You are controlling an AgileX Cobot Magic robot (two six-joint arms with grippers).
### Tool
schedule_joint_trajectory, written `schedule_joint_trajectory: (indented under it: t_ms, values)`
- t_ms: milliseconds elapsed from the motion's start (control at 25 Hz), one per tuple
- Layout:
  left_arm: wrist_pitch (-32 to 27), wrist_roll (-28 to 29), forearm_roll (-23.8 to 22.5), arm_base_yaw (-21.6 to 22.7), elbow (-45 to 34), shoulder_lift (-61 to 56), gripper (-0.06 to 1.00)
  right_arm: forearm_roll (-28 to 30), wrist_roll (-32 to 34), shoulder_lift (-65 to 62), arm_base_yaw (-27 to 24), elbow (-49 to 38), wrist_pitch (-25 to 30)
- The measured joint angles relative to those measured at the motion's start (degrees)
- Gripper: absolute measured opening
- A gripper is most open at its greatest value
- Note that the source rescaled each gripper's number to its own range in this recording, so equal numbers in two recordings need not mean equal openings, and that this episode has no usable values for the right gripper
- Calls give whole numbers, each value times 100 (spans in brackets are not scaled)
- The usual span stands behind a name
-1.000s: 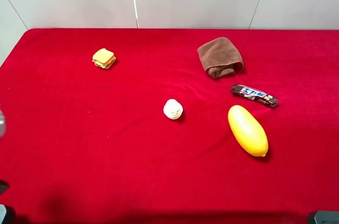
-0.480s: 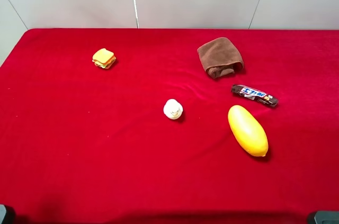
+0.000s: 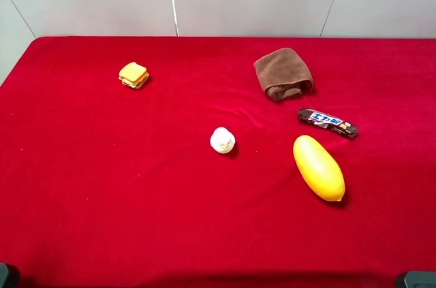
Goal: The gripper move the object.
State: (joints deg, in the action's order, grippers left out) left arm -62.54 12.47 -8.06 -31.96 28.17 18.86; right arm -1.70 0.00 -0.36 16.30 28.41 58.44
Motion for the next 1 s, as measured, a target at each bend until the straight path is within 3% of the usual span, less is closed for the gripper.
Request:
schedule_joint_trajectory:
  t_ms: [200, 360, 760, 1000]
  values:
    - [129, -320, 307, 1136, -41, -275, 100, 0, 0, 0, 0, 0, 6]
    - [135, -542, 472, 1703, -41, -500, 100, 0, 0, 0, 0, 0, 6]
    - [146, -981, 884, 2753, -58, -1051, 100, 0, 0, 0, 0, 0, 6]
    - [146, -1127, 1068, 2979, -58, -1650, 100, 0, 0, 0, 0, 0, 6]
